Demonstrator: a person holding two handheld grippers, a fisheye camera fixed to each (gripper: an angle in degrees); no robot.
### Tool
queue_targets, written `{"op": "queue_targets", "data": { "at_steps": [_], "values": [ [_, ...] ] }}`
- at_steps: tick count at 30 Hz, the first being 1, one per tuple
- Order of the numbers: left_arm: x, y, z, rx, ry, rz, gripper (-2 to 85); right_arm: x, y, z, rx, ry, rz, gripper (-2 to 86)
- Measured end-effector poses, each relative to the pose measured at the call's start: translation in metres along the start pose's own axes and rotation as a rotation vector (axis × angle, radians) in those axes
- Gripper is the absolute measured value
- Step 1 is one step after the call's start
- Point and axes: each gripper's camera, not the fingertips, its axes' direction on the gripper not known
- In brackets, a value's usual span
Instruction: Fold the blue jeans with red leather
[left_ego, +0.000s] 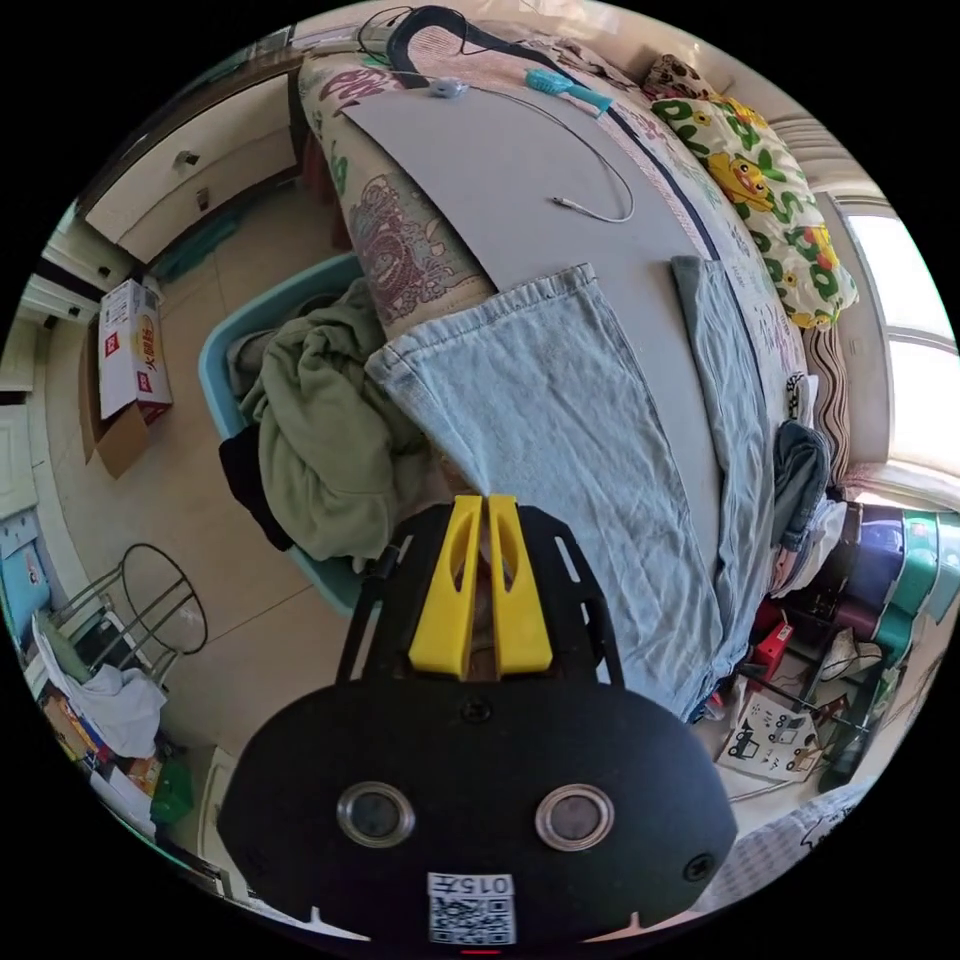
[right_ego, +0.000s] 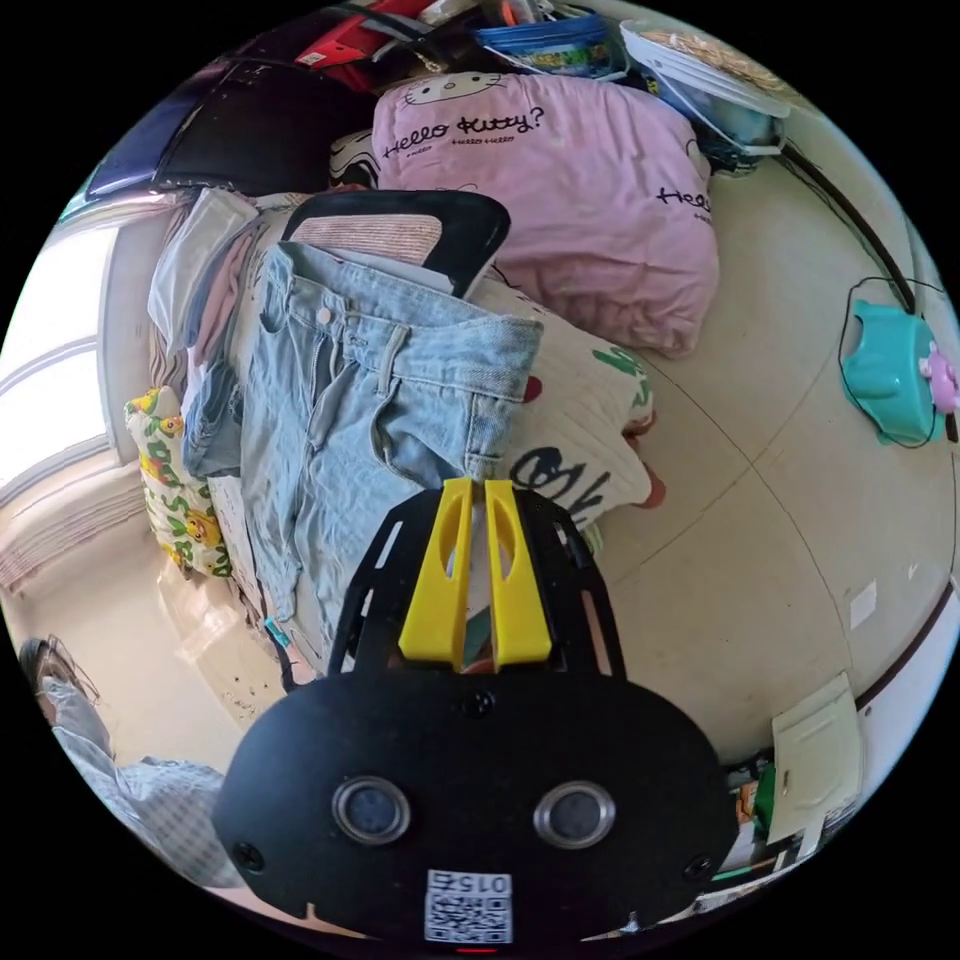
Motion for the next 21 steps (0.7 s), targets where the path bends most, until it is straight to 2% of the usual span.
{"op": "queue_targets", "data": {
  "at_steps": [5,9,16,21],
  "values": [
    [0.024,-0.025,-0.023,0.031,0.108,0.007,-0.1,-0.007,0.033,-0.025,0.027,-0.07,0.094,0.8],
    [0.076,-0.072,-0.036,0.005,0.294,0.019,-0.4,-0.035,0.033,-0.042,-0.016,-0.096,0.149,0.5],
    [0.191,-0.158,-0.057,-0.023,0.351,0.168,-0.6,-0.123,0.016,-0.074,-0.08,-0.188,0.053,0.3],
    [0.291,-0.233,-0.041,-0.082,0.266,0.305,-0.6,-0.185,-0.007,-0.067,-0.097,-0.202,-0.011,0.3]
  ]
}}
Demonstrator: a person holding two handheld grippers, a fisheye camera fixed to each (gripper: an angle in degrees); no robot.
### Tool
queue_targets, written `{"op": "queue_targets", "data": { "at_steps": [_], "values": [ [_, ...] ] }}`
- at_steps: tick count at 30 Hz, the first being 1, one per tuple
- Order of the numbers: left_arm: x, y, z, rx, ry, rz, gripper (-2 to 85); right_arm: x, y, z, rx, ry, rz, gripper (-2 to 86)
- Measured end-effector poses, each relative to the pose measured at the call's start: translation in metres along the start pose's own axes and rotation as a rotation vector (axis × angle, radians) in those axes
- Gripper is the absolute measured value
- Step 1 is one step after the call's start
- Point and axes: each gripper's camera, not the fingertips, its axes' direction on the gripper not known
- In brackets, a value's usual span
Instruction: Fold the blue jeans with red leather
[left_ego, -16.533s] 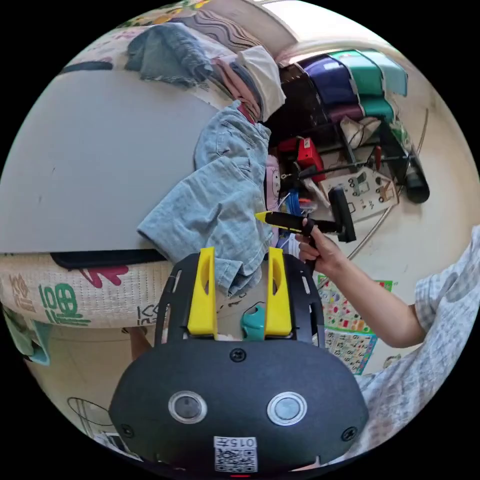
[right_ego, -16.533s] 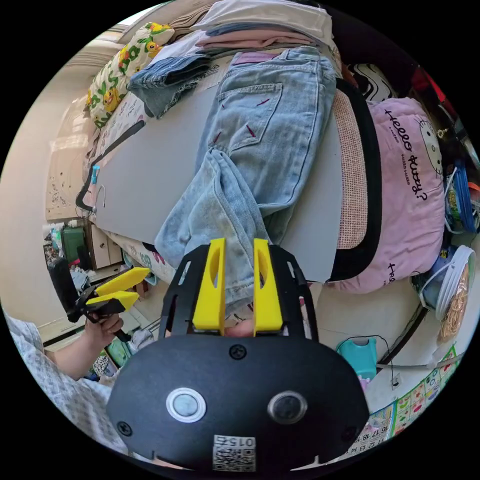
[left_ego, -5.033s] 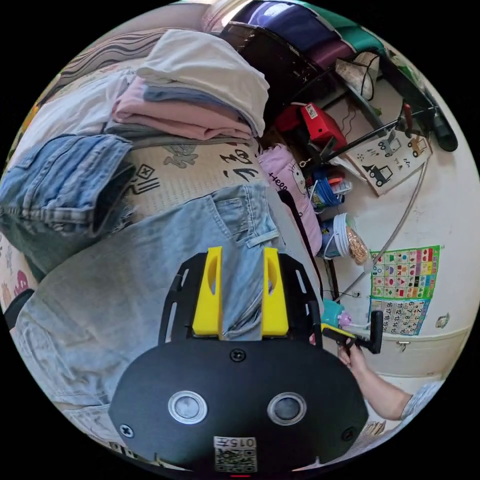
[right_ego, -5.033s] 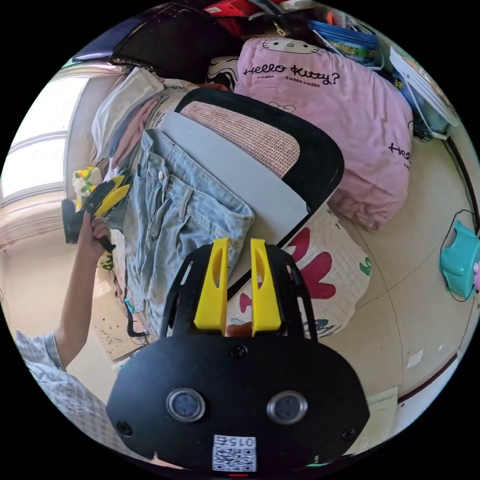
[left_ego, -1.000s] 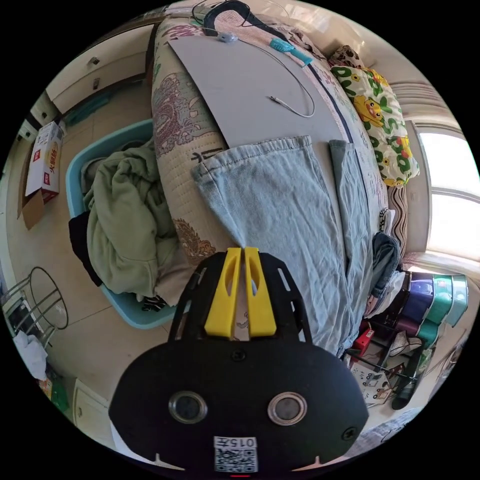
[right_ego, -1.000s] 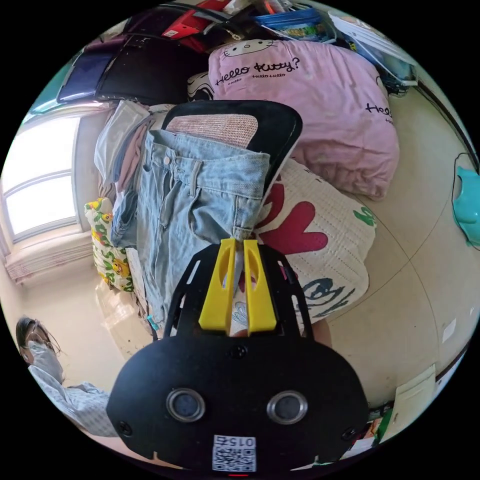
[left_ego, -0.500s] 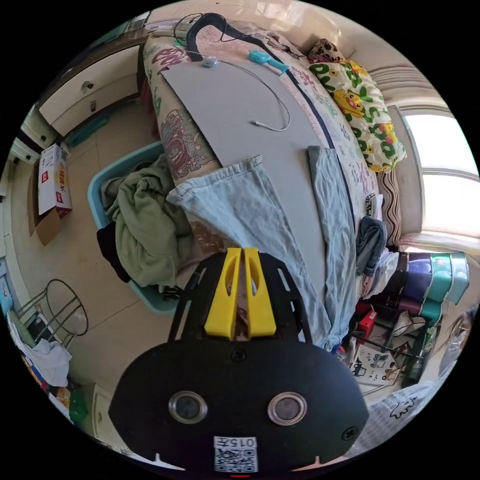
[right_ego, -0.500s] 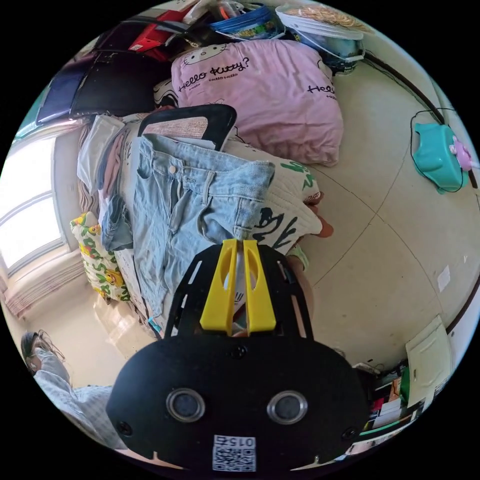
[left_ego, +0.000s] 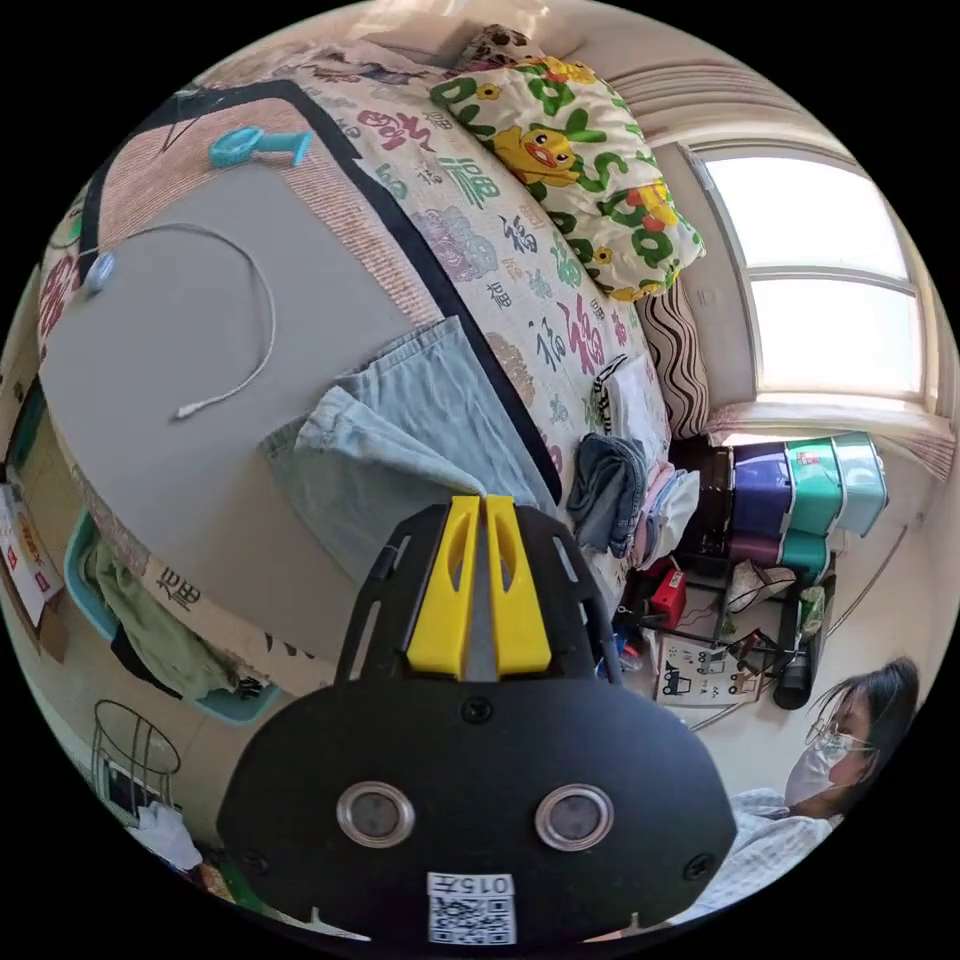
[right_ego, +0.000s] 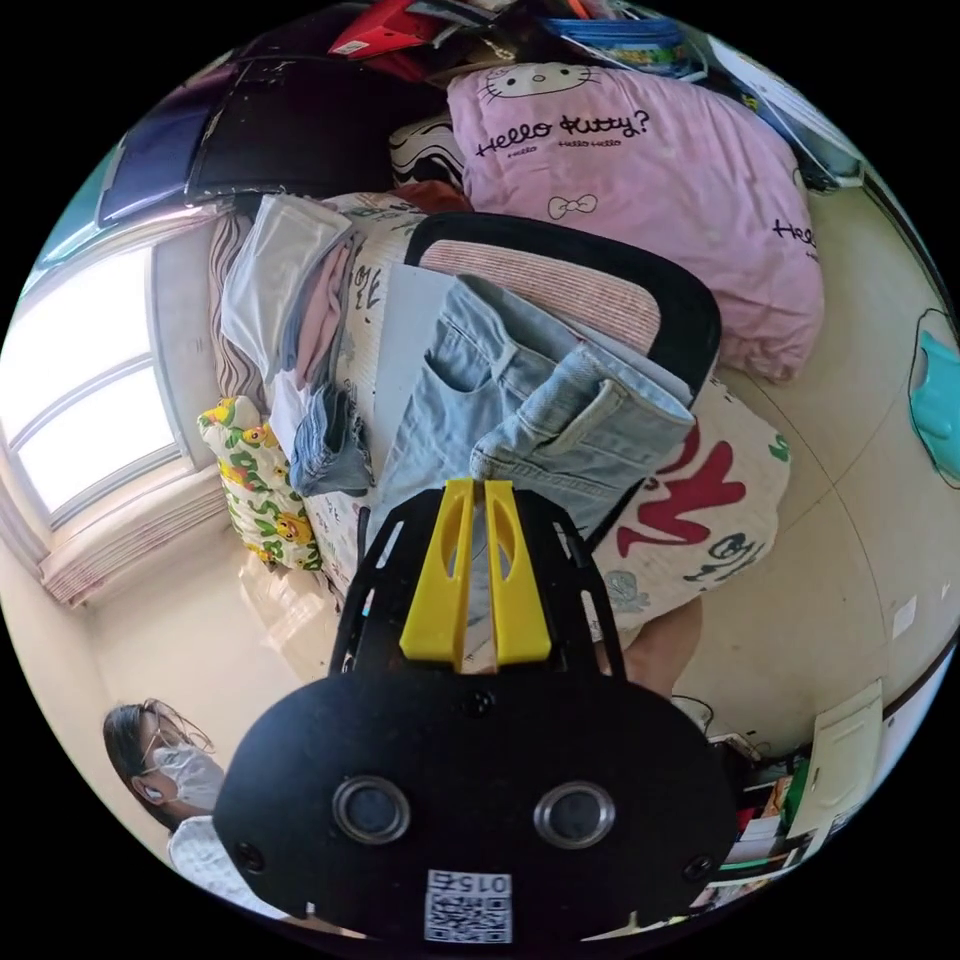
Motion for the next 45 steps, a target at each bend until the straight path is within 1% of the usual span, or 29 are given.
{"op": "queue_targets", "data": {
  "at_steps": [3,6,12,20,27,30,34,37,40,43,45],
  "values": [
    [0.028,-0.048,0.029,-0.018,-0.039,0.024,-0.6,-0.032,-0.019,0.021,0.003,0.031,-0.03,0.1],
    [0.045,-0.085,0.062,-0.048,-0.105,-0.008,-0.5,-0.052,-0.038,0.044,0.005,0.065,0.007,-0.1],
    [0.067,-0.132,0.098,-0.065,-0.156,-0.053,-0.6,-0.091,-0.053,0.075,-0.017,0.175,0.025,-0.4],
    [0.089,-0.165,0.103,-0.103,-0.152,-0.064,-0.6,-0.123,-0.037,0.086,-0.02,0.146,0.068,-0.6],
    [0.108,-0.187,0.117,-0.117,-0.161,-0.068,-0.6,-0.15,-0.035,0.111,-0.024,0.189,0.079,-0.6],
    [0.116,-0.193,0.122,-0.115,-0.189,-0.059,-0.6,-0.161,-0.034,0.125,-0.004,0.199,0.094,-0.5],
    [0.118,-0.192,0.124,-0.097,-0.197,-0.075,-0.4,-0.176,-0.027,0.144,0.073,0.203,0.114,0.0],
    [0.119,-0.188,0.122,-0.085,-0.206,-0.083,0.2,-0.185,-0.021,0.158,0.066,0.221,0.077,1.5],
    [0.124,-0.18,0.108,-0.054,-0.188,-0.066,2.2,-0.191,-0.008,0.16,0.056,0.173,-0.014,4.3],
    [0.141,-0.162,0.084,-0.058,-0.216,0.073,5.2,-0.194,0.02,0.15,0.102,0.094,-0.156,5.4],
    [0.147,-0.131,0.059,-0.047,-0.183,0.14,6.5,-0.191,0.04,0.142,0.144,0.073,-0.226,6.5]
  ]
}}
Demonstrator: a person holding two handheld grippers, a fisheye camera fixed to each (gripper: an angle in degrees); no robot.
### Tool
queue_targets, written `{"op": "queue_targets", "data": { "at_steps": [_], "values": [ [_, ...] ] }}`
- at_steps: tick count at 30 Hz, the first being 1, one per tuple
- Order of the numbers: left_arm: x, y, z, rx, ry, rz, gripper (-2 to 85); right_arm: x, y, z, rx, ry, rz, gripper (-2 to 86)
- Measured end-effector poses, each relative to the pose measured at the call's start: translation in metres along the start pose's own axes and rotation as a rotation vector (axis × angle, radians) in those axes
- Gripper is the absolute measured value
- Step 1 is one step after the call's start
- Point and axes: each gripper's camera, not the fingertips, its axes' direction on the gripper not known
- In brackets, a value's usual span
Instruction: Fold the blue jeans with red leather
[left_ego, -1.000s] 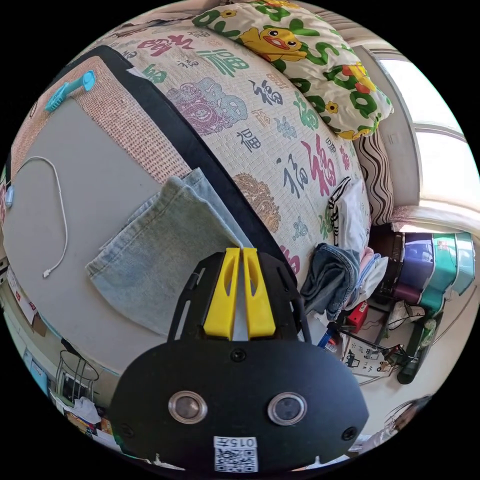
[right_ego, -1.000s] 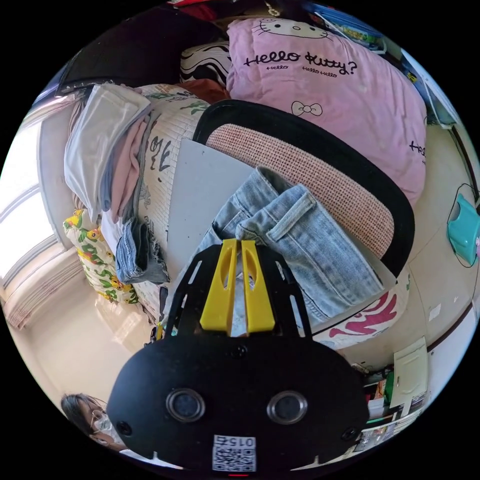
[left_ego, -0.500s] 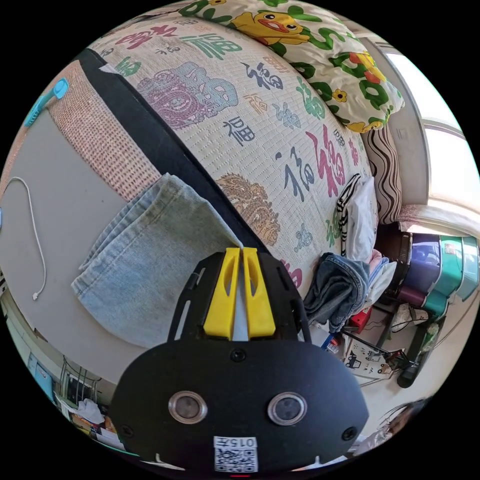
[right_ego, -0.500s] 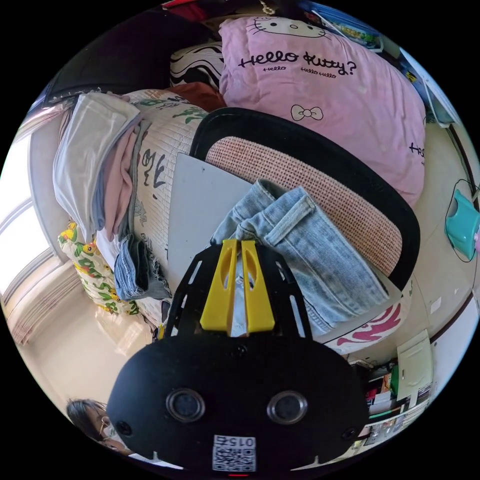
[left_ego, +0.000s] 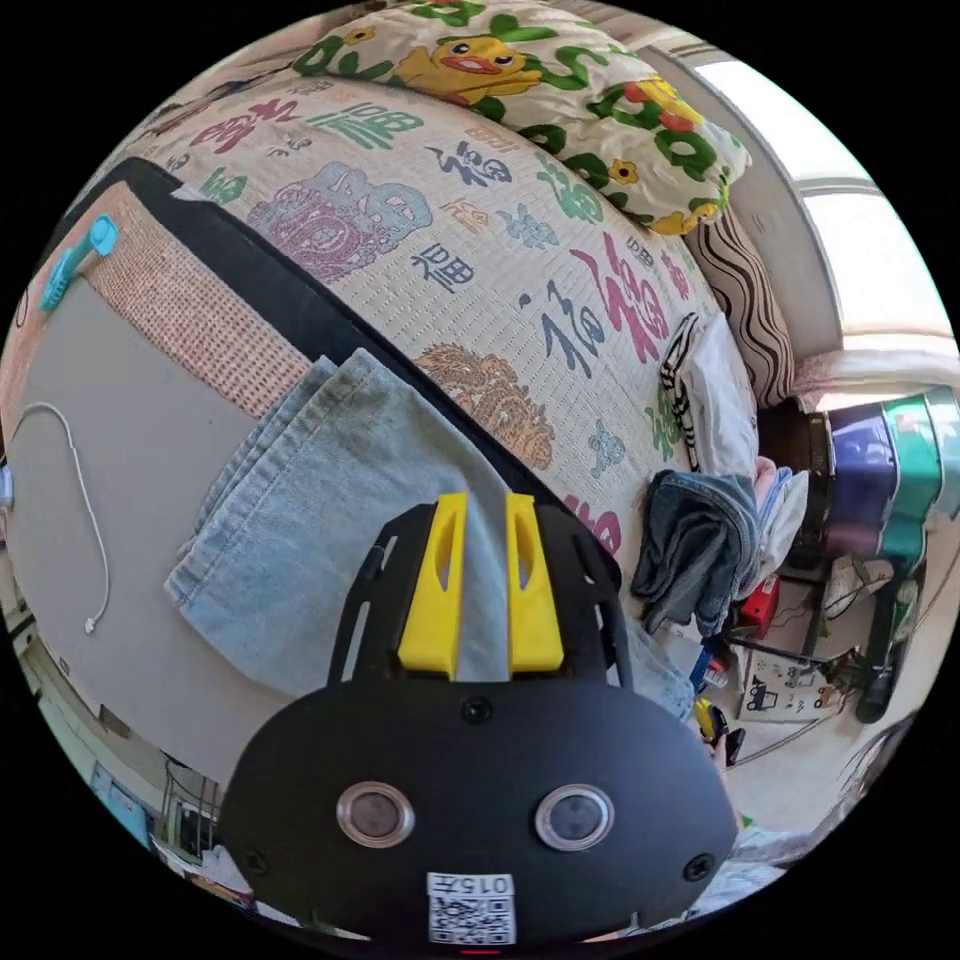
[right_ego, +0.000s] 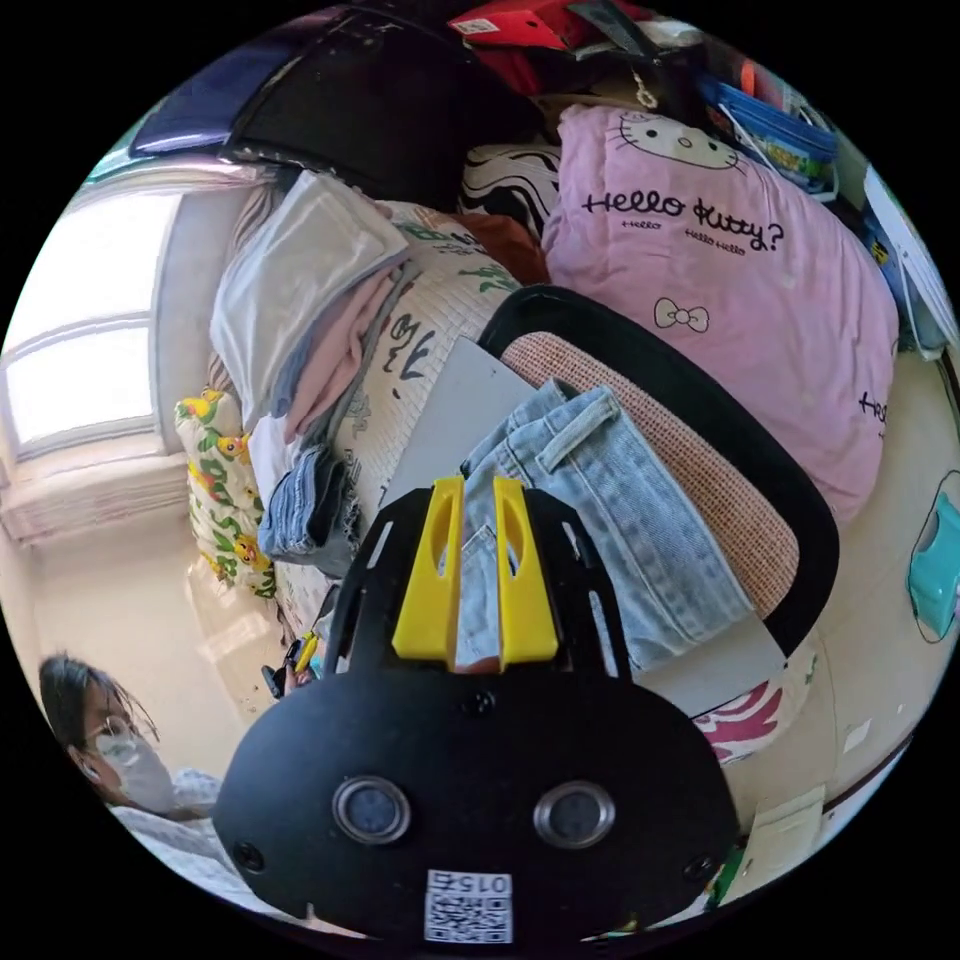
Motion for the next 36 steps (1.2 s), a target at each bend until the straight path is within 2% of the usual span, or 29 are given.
{"op": "queue_targets", "data": {
  "at_steps": [4,9,12,15,20,25,29,33,36],
  "values": [
    [-0.019,0.058,-0.031,0.015,0.015,-0.04,9.8,0.025,0.043,-0.012,0.053,0.063,0.011,11.4],
    [-0.074,0.12,-0.056,0.033,-0.102,-0.254,13.2,0.056,0.077,0.011,-0.029,0.134,0.145,16.9],
    [-0.088,0.133,-0.06,0.06,-0.065,-0.335,13.6,0.057,0.086,0.033,-0.07,0.127,0.179,20.2],
    [-0.089,0.134,-0.06,0.086,0.027,-0.375,13.8,0.044,0.086,0.05,-0.093,0.164,0.132,18.0],
    [-0.072,0.126,-0.07,0.081,-0.034,-0.339,13.2,0.022,0.084,0.083,-0.166,0.315,0.11,14.5],
    [-0.062,0.126,-0.086,0.08,-0.018,-0.326,9.4,0.022,0.09,0.093,-0.188,0.308,0.124,10.3],
    [-0.062,0.134,-0.108,0.077,0.03,-0.343,2.7,0.023,0.097,0.097,-0.196,0.313,0.095,7.9],
    [-0.056,0.163,-0.152,0.086,0.003,-0.27,1.4,0.025,0.109,0.095,-0.185,0.305,0.079,6.4],
    [-0.068,0.202,-0.186,0.067,-0.057,-0.311,1.4,0.03,0.116,0.095,-0.233,0.312,0.06,6.1]
  ]
}}
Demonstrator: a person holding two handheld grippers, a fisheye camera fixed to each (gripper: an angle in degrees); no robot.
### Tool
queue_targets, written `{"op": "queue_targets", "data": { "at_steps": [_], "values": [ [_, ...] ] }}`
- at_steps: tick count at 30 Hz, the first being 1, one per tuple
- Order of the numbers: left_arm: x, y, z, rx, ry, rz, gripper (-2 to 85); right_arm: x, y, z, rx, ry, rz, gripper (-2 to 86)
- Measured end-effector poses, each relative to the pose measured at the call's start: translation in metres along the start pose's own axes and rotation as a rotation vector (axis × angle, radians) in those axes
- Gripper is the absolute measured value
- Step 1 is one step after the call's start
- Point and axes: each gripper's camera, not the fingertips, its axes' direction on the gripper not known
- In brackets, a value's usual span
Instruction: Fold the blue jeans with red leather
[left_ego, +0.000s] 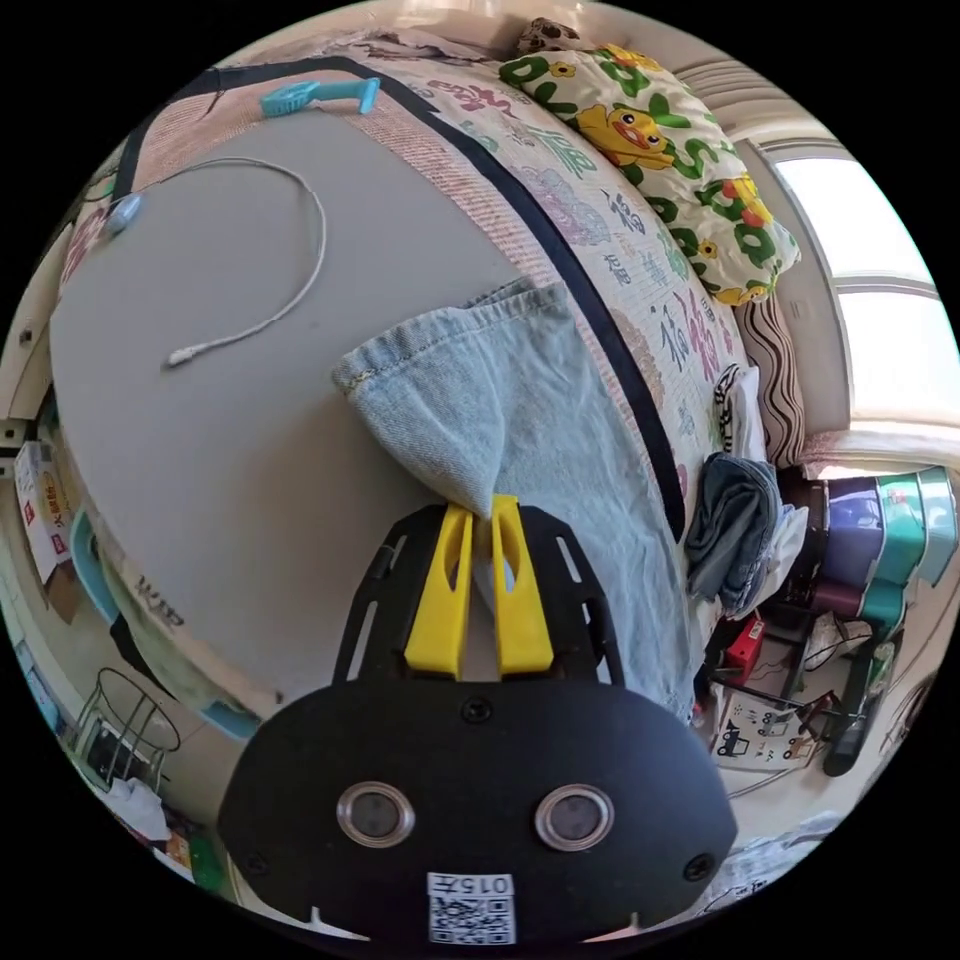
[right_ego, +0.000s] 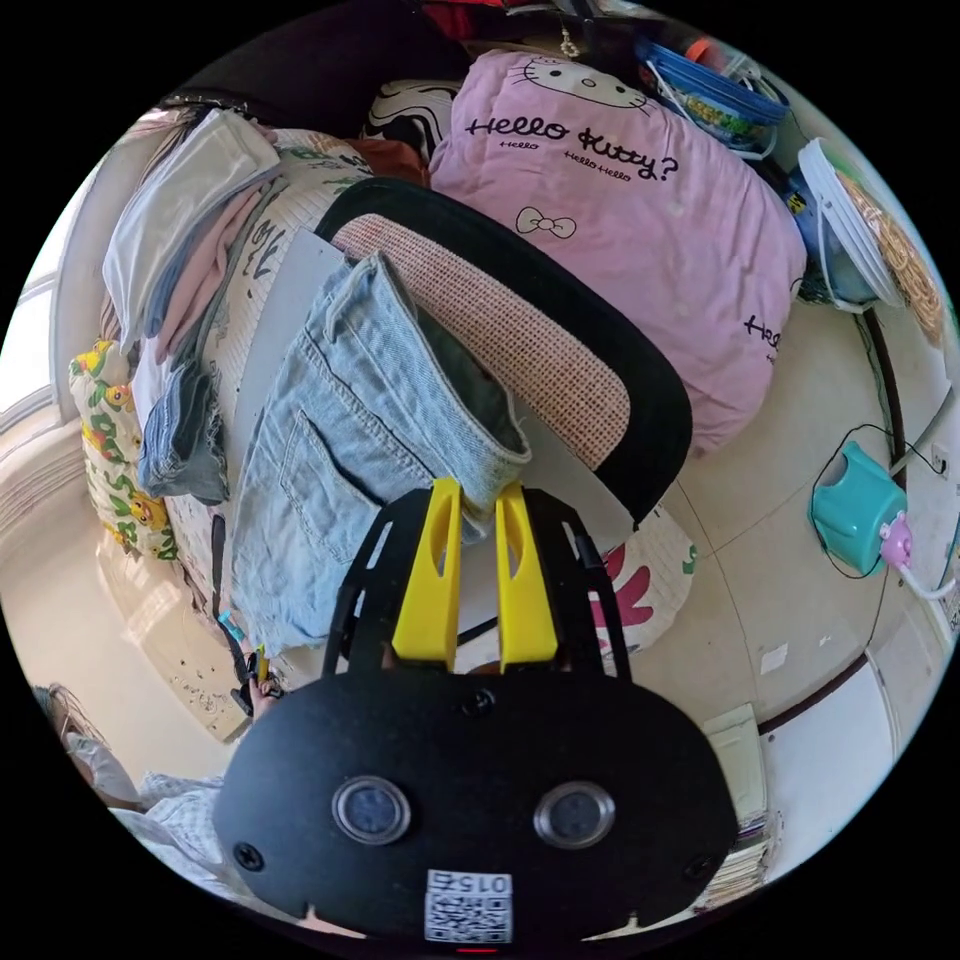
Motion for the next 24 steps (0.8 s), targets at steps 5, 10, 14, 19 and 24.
{"op": "queue_targets", "data": {
  "at_steps": [5,10,14,19,24],
  "values": [
    [-0.051,0.052,-0.039,-0.04,-0.089,-0.09,3.0,0.012,0.008,0.023,-0.117,0.071,-0.041,6.5],
    [-0.037,0.075,-0.087,-0.093,-0.182,-0.069,6.2,0.016,0.02,0.012,-0.076,0.125,-0.205,8.3],
    [0.092,0.094,-0.115,-0.131,-0.212,0.514,6.3,-0.014,0.047,-0.009,-0.001,0.117,-0.565,7.4],
    [0.267,0.12,-0.079,-0.293,-0.09,1.137,7.0,-0.077,0.066,0.006,-0.038,0.251,-1.053,3.4],
    [0.398,0.157,-0.016,-0.415,-0.098,1.508,7.5,-0.111,0.059,0.044,-0.155,0.371,-1.339,6.5]
  ]
}}
